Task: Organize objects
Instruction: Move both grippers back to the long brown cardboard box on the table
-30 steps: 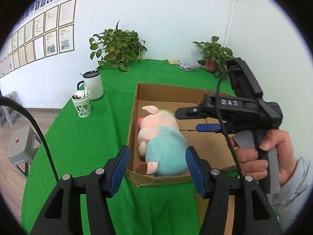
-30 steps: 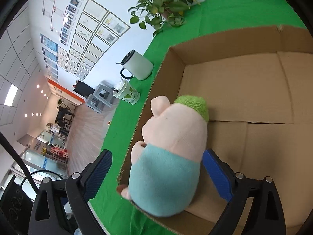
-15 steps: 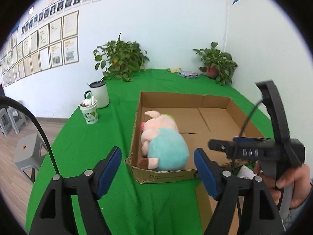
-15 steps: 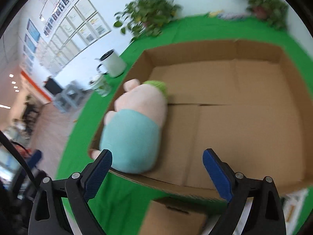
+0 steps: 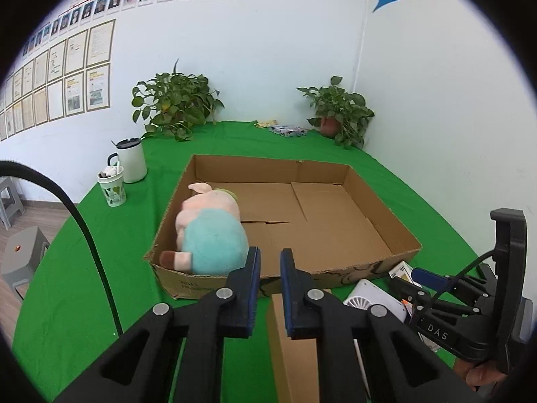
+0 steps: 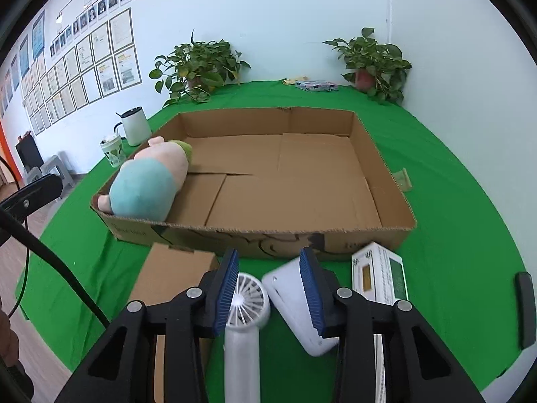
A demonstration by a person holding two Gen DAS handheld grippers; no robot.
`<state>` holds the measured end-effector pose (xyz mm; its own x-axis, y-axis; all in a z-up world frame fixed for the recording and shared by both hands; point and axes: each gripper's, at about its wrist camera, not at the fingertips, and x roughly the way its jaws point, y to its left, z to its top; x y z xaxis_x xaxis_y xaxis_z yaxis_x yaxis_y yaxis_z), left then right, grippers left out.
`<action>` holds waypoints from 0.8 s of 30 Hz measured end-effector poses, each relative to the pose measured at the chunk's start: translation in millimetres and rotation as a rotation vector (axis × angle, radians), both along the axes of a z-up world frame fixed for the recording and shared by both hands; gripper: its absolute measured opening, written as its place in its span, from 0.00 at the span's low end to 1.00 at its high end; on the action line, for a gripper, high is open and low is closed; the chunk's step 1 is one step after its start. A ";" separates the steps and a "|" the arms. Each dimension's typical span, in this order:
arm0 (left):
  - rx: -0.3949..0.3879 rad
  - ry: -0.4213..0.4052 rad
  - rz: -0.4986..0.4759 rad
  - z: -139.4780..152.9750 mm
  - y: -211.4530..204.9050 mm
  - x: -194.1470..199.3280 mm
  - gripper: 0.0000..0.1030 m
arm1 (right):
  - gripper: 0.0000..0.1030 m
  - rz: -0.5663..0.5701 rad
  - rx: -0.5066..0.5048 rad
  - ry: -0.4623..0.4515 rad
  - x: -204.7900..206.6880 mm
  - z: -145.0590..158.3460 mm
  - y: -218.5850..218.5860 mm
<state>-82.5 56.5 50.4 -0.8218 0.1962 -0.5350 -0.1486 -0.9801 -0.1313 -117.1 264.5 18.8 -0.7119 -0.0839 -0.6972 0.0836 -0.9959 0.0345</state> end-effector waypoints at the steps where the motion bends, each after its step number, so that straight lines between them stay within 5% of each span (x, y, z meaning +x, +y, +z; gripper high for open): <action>1: -0.020 -0.003 0.005 -0.4 3.9 1.3 0.17 | 0.49 -0.013 0.004 -0.006 1.3 -0.9 2.9; 2: -0.043 -0.009 0.013 -1.0 7.9 1.9 0.39 | 0.74 -0.028 0.005 -0.011 2.3 -1.7 6.5; 3: -0.055 -0.011 0.015 -1.6 10.3 2.8 0.73 | 0.92 -0.037 0.002 -0.007 3.2 -2.5 10.0; 4: -0.055 -0.004 0.016 -2.0 10.8 4.6 0.83 | 0.93 -0.046 -0.001 0.002 5.1 -2.8 13.5; 15: 0.056 -0.043 -0.025 -1.1 -11.9 9.7 0.84 | 0.94 0.030 -0.014 -0.001 23.0 -0.3 12.2; 18: 0.050 -0.029 -0.018 7.8 -24.6 15.5 0.84 | 0.94 0.215 -0.028 -0.027 46.0 11.0 -10.8; 22: 0.058 -0.045 -0.002 13.6 -46.5 22.2 0.84 | 0.94 0.628 -0.236 -0.025 102.6 49.3 -57.3; 24: 0.078 -0.076 0.005 10.1 -56.8 23.7 0.84 | 0.99 0.743 -0.297 -0.004 122.3 59.1 -76.8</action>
